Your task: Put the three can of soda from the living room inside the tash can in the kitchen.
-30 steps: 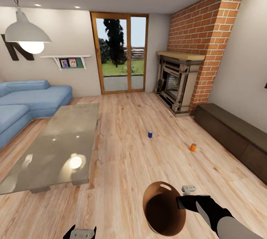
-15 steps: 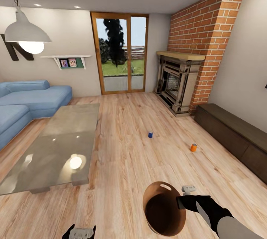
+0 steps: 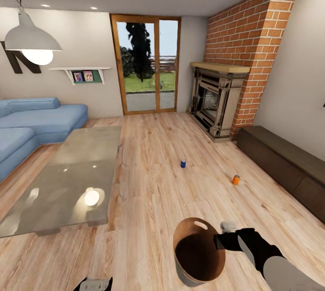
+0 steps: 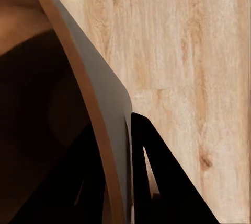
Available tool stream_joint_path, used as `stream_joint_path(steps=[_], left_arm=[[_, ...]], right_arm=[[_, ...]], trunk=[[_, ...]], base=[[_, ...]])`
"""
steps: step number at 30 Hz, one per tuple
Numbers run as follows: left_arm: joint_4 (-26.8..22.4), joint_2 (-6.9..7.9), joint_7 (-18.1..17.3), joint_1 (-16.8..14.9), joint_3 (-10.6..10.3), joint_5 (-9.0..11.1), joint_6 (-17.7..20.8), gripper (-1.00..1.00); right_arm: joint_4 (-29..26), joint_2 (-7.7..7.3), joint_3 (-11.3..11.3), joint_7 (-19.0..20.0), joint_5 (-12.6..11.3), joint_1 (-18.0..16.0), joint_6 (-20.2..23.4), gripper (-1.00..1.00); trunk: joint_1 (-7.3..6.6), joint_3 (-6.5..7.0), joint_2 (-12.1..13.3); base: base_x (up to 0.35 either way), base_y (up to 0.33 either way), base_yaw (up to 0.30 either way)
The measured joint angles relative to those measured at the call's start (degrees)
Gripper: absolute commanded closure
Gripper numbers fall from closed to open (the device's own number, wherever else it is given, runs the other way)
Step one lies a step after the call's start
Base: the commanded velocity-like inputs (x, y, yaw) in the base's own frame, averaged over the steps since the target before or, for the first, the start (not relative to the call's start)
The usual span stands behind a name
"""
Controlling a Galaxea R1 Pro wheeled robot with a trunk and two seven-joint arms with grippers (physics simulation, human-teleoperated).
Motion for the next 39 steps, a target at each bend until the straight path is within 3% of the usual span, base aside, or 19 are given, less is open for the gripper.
stream_joint_path(steps=[5, 8, 12, 16, 19, 21, 24, 30, 39], left_arm=[[2.38, 0.38, -0.28, -2.4, 0.33, 1.88, 4.32, -1.0], [2.55, 0.45, -0.33, -3.32, 0.57, 2.23, 6.29, -1.0], [3.02, 0.55, -0.36, -5.84, 2.51, 2.34, 7.42, -1.0], [2.98, 0.56, -0.33, -8.11, 4.01, 2.38, 9.47, -1.0], [3.4, 0.56, -0.24, -12.25, 4.38, 2.22, 13.49, -1.0], [4.79, 0.61, -0.39, -16.86, 4.5, 2.07, 16.32, -1.0], [7.66, 0.64, -0.49, -20.29, 4.54, 1.91, 17.69, -1.0], [15.78, 0.74, -0.42, -21.81, 4.4, 1.47, 17.32, -1.0], [22.26, 2.17, -0.29, -22.1, 4.27, 1.02, 13.77, -1.0]], right_arm=[[-7.49, 0.18, -0.3, 0.43, -0.6, -2.5, 9.94, 1.0], [-9.04, 0.42, 0.13, 1.3, 0.87, -4.86, 14.14, 1.0], [-10.17, 0.72, -0.21, 3.64, -1.3, -7.93, 17.35, 1.0], [-10.37, 0.75, 0.01, 4.16, 0.61, -8.72, 17.83, 1.0], [-10.46, 0.78, 0.05, 4.49, -0.24, -8.95, 18.34, 1.0], [-10.51, 0.82, 0.2, 4.51, 0.18, -9.04, 18.35, 1.0], [-10.54, 1.01, 0.37, 4.54, 0.32, -9.08, 18.37, 1.0], [-10.58, 1.48, 0.48, 4.49, 0.47, -9.1, 18.36, 1.0], [-10.59, 2.28, 0.54, 4.49, 0.45, -9.11, 18.42, 1.0]], trunk=[[1.1, -0.89, -2.01], [1.76, -1.44, -3.2], [2.63, -2.15, -4.82], [3.51, -2.88, -6.42], [4.17, -3.41, -7.62], [4.61, -3.76, -8.42], [5.27, -4.31, -9.62], [6.59, -5.4, -12.03], [8.56, -7.01, -15.64]], base=[[0.0, 0.0, 0.0], [0.0, 0.0, 0.0], [0.0, 0.0, 0.0], [0.0, 0.0, 0.0], [0.0, 0.0, 0.0], [0.0, 0.0, 0.0], [0.0, 0.0, 0.0], [0.0, 0.0, 0.0], [0.0, 0.0, 0.0]])
